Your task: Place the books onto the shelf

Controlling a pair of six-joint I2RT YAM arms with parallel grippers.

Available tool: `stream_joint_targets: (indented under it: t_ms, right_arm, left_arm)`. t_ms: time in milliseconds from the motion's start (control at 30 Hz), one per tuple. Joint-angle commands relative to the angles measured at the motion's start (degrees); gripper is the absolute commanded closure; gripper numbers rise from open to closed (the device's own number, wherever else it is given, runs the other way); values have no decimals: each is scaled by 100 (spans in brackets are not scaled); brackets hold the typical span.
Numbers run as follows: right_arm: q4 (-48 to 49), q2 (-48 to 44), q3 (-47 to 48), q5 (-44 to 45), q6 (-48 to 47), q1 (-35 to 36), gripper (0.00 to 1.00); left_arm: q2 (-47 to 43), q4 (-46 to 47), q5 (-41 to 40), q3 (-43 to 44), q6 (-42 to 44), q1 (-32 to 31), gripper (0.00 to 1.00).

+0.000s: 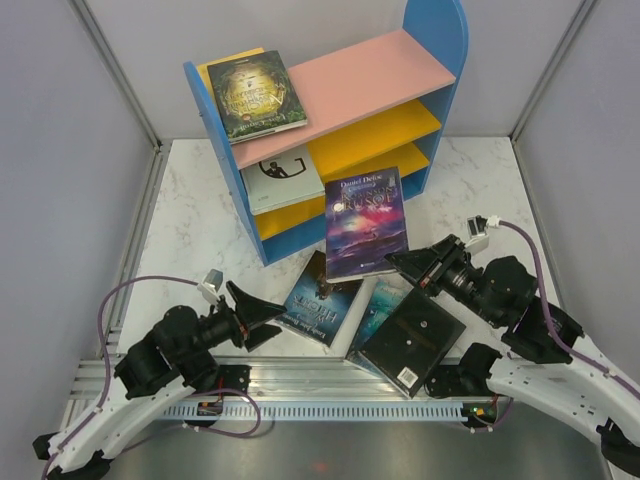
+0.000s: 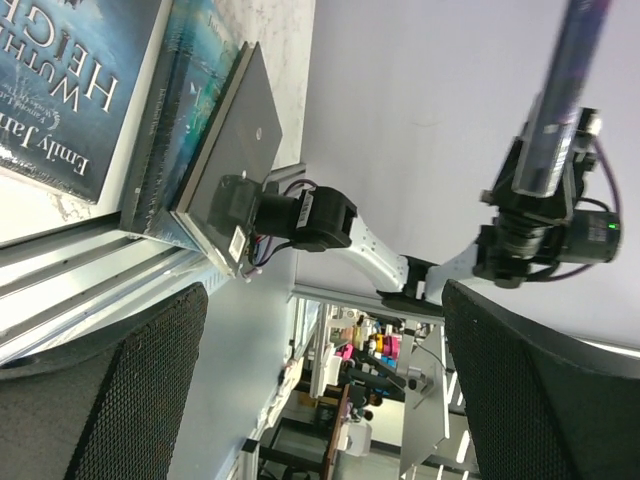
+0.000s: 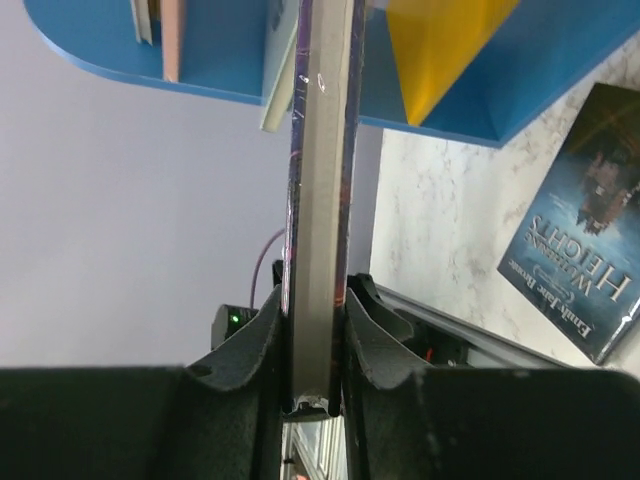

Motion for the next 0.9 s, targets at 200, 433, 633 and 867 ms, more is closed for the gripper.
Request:
stream_joint_targets:
  t_ms: [200, 433, 633, 867]
  right_arm:
    - [975, 699, 1497, 598, -714, -5, 100]
    - [1132, 1393, 1779, 370, -513, -66, 100]
    - [2529, 1920, 1383, -543, 129, -479, 100]
    - [3242, 2931, 1892, -1168, 182, -532, 100]
  left_arm:
    - [199, -383, -52, 537, 537, 2, 0]
    - [15, -673, -61, 686, 564, 2, 1]
    - [-363, -1252, -192, 932, 607, -7, 1]
    - [-363, -1666, -333, 1284, 801, -7, 1]
